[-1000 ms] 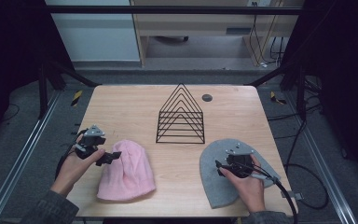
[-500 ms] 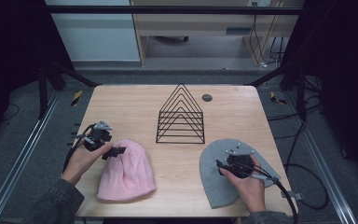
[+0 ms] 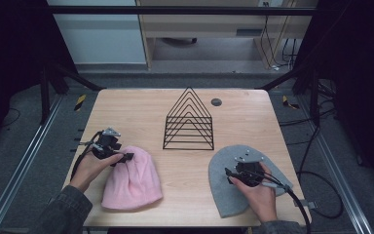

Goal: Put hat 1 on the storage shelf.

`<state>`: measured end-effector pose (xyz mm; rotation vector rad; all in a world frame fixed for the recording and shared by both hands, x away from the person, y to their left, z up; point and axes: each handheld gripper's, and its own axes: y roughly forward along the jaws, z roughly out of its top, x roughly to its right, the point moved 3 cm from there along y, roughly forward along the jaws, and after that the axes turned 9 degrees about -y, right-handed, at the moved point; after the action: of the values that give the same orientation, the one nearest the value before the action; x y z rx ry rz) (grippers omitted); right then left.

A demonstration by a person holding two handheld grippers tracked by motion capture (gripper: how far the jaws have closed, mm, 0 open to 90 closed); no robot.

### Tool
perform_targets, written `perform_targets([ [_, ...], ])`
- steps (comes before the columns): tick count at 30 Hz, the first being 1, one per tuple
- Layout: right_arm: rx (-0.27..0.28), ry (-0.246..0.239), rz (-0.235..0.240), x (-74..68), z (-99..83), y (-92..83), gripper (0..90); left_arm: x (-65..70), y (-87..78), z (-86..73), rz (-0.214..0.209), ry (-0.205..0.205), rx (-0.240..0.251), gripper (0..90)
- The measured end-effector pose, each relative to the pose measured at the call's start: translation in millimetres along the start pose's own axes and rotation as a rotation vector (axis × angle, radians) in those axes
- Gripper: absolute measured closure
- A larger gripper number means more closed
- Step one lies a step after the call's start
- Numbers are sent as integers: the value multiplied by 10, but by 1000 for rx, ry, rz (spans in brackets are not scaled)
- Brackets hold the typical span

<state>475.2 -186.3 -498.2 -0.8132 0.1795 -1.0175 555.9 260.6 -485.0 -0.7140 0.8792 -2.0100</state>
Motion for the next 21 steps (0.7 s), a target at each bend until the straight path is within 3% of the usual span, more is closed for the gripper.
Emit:
perform_targets([
  [3, -1, 0, 3, -4, 1, 3, 313, 5, 25, -31, -10, -4, -13, 289],
  [8, -8, -1, 4, -9, -1, 9, 312, 52, 61, -72, -33, 10, -24, 476],
  [14, -8, 7, 8, -11, -1, 13, 309, 88, 32, -89, -25, 21, -6, 683],
  [21, -7, 3, 3, -3, -1, 10, 309, 193, -77, -52, -20, 51, 29, 735],
])
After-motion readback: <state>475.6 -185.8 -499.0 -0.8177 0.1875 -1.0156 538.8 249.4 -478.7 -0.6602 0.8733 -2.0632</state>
